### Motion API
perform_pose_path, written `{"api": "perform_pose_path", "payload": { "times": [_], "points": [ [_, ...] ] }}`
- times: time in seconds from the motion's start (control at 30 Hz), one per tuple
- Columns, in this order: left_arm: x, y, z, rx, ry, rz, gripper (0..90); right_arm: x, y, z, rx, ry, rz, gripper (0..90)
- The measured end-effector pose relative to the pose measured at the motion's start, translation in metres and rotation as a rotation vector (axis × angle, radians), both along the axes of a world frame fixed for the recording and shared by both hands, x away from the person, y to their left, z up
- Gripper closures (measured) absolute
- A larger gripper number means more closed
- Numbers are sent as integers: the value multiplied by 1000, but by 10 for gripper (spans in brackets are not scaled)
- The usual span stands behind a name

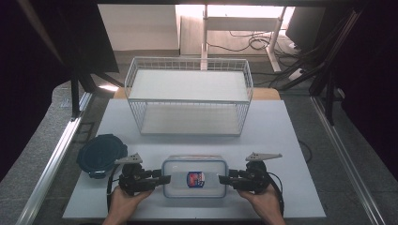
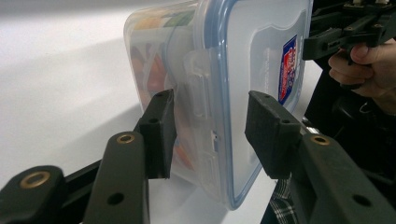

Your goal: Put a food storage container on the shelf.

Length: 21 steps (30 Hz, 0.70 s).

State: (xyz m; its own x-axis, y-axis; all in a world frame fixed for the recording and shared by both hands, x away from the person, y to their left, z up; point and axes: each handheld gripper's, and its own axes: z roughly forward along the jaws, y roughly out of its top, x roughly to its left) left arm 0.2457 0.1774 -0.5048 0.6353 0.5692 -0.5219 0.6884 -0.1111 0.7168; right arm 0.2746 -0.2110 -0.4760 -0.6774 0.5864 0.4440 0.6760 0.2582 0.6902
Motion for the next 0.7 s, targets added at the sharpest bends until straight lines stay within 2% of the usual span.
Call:
{"api": "perform_pose_path", "payload": {
  "times": [0.1,0.2,0.23,0.33,0.37,0.57,0.6,0.7],
  "points": [
    [2,0,2,-6,-4,0,539,1,-1,3,-1,-20,-3,503],
    [7,2,14,-11,-31,-1,540,2,0,11,3,-46,-3,503],
    [7,2,14,-11,-31,-1,541,2,0,11,3,-46,-3,503],
    [12,4,26,-10,-54,0,540,7,2,23,6,-74,2,503],
    [12,4,26,-10,-54,0,540,7,2,23,6,-74,2,503],
    [25,7,51,-2,-92,13,540,20,4,41,26,-105,4,503],
    [25,7,51,-2,-92,13,540,20,4,41,26,-105,4,503],
    [34,9,66,-1,-107,17,540,30,6,56,32,-121,0,502]
  ]
}}
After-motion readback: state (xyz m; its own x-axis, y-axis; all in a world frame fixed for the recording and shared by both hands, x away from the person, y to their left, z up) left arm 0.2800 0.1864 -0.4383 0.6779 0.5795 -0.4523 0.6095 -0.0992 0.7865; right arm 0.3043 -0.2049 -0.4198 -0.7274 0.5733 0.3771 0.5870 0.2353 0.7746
